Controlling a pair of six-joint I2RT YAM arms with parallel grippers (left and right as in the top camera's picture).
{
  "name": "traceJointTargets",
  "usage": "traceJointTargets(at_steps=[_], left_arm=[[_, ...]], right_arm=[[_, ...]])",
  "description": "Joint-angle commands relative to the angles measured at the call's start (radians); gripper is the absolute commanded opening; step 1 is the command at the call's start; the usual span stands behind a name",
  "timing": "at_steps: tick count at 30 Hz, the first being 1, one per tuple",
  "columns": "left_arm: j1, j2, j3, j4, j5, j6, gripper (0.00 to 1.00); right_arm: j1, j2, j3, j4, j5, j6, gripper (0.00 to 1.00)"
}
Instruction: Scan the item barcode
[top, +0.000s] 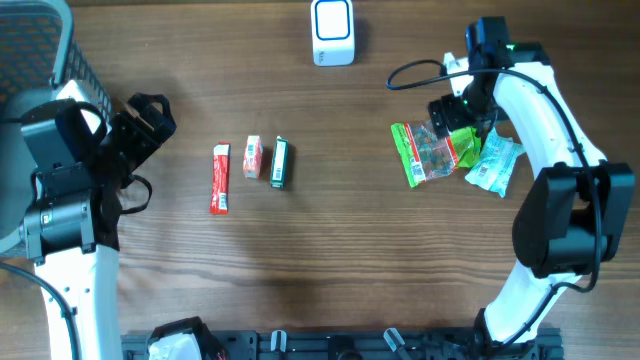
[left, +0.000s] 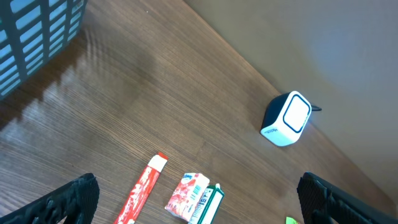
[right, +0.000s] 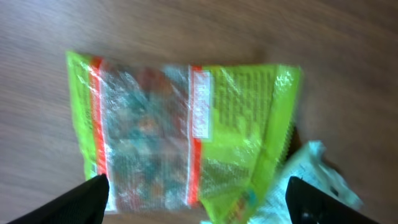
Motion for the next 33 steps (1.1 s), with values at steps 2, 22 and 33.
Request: traceJointTargets(at_steps=[2,22,33], left_arm=[[0.006,-0.002,0.000,0.003,0.001,0.012,1.00],[0.006,-0.002,0.000,0.003,0.001,0.012,1.00],[0.006,-0.002,0.000,0.003,0.001,0.012,1.00]], right_arm=[[0.034,0.008,0.006,0.105,-0.382,0.140,0.73],[0.164,0.055,-0.293,0.295,0.041,0.381,0.04],[0.086,0.042,-0.278,-0.026,0.105,0.246,0.04]])
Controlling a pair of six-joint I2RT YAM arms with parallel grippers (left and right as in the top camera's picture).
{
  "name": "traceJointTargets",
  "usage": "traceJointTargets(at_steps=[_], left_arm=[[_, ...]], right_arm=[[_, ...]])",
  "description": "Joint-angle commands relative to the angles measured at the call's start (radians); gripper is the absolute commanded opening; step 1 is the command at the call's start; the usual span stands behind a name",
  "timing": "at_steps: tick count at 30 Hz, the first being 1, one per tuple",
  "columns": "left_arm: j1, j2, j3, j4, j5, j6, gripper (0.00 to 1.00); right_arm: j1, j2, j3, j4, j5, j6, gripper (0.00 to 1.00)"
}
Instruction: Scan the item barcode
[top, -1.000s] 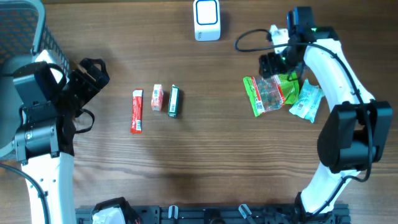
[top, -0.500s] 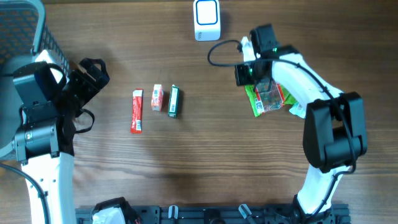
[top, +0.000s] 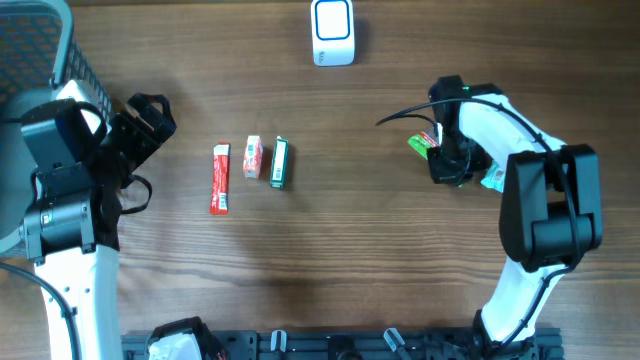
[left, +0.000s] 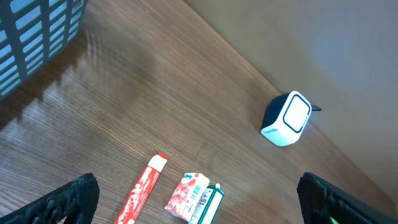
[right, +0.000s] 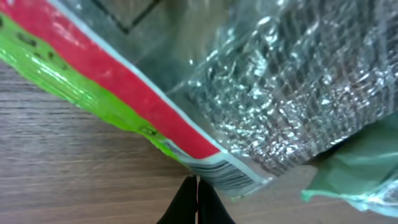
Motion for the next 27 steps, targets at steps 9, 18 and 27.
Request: traceJointTargets(at_steps=[9,18,27], left_arm=[[0.006,-0.002,0.000,0.002,0.002,0.012,1.00],[0.006,-0.002,0.000,0.002,0.002,0.012,1.00],[0.006,-0.002,0.000,0.002,0.002,0.012,1.00]], right_arm=[[0.017,-0.028,0.044,0.358,-0.496,-0.069,0.04],[0.015,-0.024,-0.049,0.636,-0.145,0.045,0.04],[-0.003,-0.031,-0.045,0.409,0.069,-0.060,0.04]])
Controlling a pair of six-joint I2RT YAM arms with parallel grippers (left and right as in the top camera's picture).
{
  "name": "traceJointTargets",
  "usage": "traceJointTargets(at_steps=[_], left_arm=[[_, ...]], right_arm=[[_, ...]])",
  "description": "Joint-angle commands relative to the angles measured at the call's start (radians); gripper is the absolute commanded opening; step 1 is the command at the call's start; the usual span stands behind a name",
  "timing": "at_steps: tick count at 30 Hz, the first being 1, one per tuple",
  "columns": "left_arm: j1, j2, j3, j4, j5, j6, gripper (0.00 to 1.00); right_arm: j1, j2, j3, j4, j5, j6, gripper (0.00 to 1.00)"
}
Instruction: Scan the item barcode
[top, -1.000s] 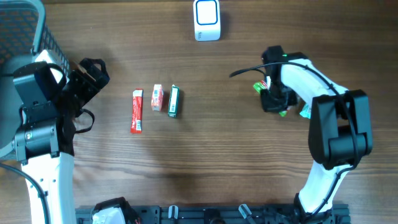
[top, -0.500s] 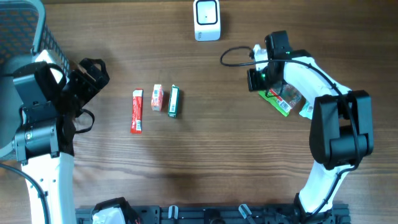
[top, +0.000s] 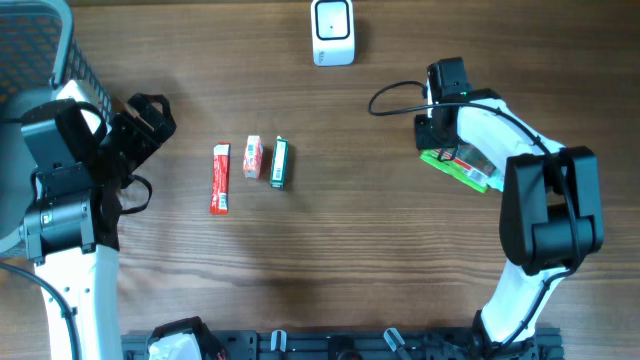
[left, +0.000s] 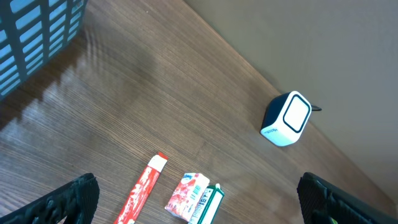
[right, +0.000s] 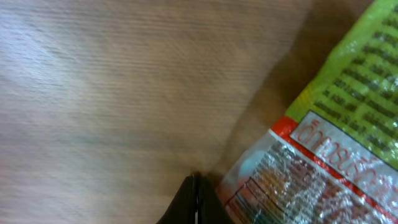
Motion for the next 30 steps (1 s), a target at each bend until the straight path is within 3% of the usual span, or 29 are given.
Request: traceJointTargets(at_steps=[1,4,6,10,11,13,14,15,16,18,21,25,30], left_arm=[[0.006,-0.002,0.000,0.002,0.001,0.012,1.00],[0.006,-0.002,0.000,0.002,0.001,0.012,1.00],[0.006,-0.002,0.000,0.002,0.001,0.012,1.00],[0.006,-0.002,0.000,0.002,0.001,0.012,1.00],[0.006,-0.002,0.000,0.002,0.001,0.012,1.00],[0.006,-0.002,0.000,0.002,0.001,0.012,1.00],[0.006,-0.002,0.000,0.002,0.001,0.012,1.00],[0.006,-0.002,0.000,0.002,0.001,0.012,1.00],[0.006,-0.002,0.000,0.002,0.001,0.012,1.00],[0.006,-0.002,0.000,0.002,0.001,0.012,1.00],[0.006,-0.002,0.000,0.002,0.001,0.012,1.00],[0.006,-0.002,0.000,0.002,0.001,0.012,1.00],[0.006,-0.002,0.000,0.002,0.001,0.012,1.00]], right_arm=[[-0.010,-0.020,-0.003,-0.060,0.153,-0.035,0.04],[-0.010,-0.076,0.002,-0.082,0.143,-0.061,0.04],[-0.007,-0.140,0.025,-0.118,0.031,-0.061,0.04],[0.041,-0.338,0.053,-0.164,-0.410,-0.028,0.08],[0.069,-0.386,0.053,-0.162,-0.490,0.027,0.20],[0.119,-0.426,0.053,-0.148,-0.508,0.117,0.25],[0.156,-0.435,0.053,-0.124,-0.509,0.199,0.45],[0.185,-0.435,0.053,-0.092,-0.517,0.288,0.88],[0.222,-0.428,0.046,-0.051,-0.530,0.414,1.00],[0.297,-0.402,0.030,0.017,-0.557,0.474,1.00],[0.462,-0.334,0.030,0.031,-0.309,0.617,0.90],[0.637,-0.233,0.037,0.074,-0.084,0.680,0.82],[0.706,-0.098,0.056,0.105,0.080,0.763,0.73]])
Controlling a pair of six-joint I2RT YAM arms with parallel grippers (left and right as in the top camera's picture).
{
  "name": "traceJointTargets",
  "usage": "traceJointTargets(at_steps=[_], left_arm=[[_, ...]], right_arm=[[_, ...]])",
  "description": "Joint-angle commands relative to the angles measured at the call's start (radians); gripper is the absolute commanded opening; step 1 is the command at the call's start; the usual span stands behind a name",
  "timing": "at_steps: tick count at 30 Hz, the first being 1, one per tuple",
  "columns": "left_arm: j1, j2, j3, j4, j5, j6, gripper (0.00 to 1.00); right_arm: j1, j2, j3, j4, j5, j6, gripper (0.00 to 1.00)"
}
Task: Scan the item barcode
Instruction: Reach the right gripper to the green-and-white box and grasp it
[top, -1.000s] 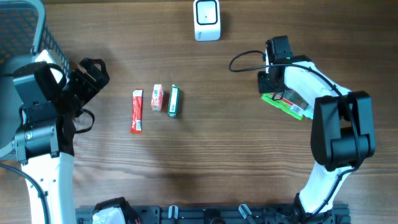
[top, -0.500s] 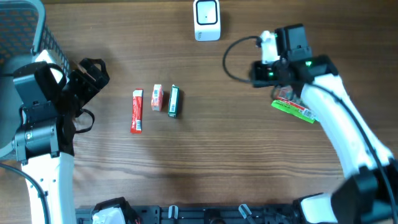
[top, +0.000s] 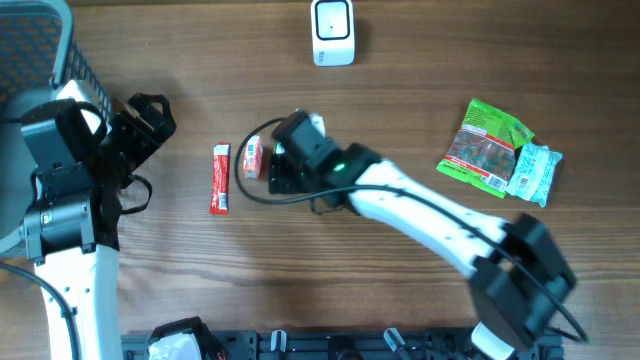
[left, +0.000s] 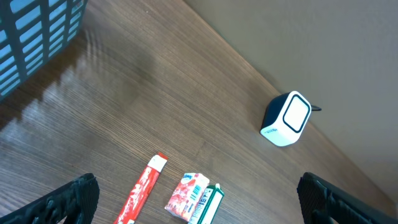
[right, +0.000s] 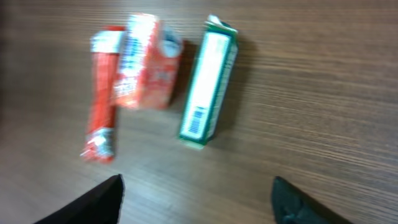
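Note:
A dark green box (right: 208, 87) lies on the wooden table next to a red-and-white box (right: 146, 62) and a red stick pack (right: 102, 93). My right gripper (right: 196, 199) hangs open just above the green box and covers it in the overhead view (top: 285, 165). The white scanner (top: 332, 32) stands at the far edge. My left gripper (top: 145, 120) is open at the left, apart from everything. In its view the scanner (left: 287, 118) and the three small packs (left: 188, 196) show.
A green snack bag (top: 483, 145) lies at the right, touching a pale blue-green packet (top: 530, 172). A grey-blue basket (top: 40, 40) stands at the far left corner. The right arm's cable loops over the table by the red-and-white box.
My right gripper was shut at the edge of the green snack bag on the right. Now it is open over the green box left of centre. The bag lies further right, turned.
My right gripper was open above the flat snack bag. Then it was shut on the bag's edge, with the bag tilted up, and then shut beside it. Now the bag rests further right and the gripper is at the small packs. The left arm stayed still.

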Motion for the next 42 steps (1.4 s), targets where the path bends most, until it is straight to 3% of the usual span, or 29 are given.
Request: traceJointTargets(at_steps=[1,7,13,28,36,42], left_arm=[[0.006,-0.002,0.000,0.002,0.001,0.012,1.00],[0.006,-0.002,0.000,0.002,0.001,0.012,1.00],[0.006,-0.002,0.000,0.002,0.001,0.012,1.00],[0.006,-0.002,0.000,0.002,0.001,0.012,1.00],[0.006,-0.002,0.000,0.002,0.001,0.012,1.00],[0.006,-0.002,0.000,0.002,0.001,0.012,1.00]], right_arm=[[0.006,0.094,0.015,0.044,0.175,0.084,0.70],[0.006,0.179,0.015,0.251,0.068,0.066,0.59],[0.006,0.200,0.014,0.266,0.164,0.047,0.56],[0.006,0.265,0.013,0.356,0.166,0.048,0.51],[0.006,0.266,0.013,0.345,0.166,0.047,0.38],[0.006,0.266,0.013,0.335,0.166,0.048,0.38]])
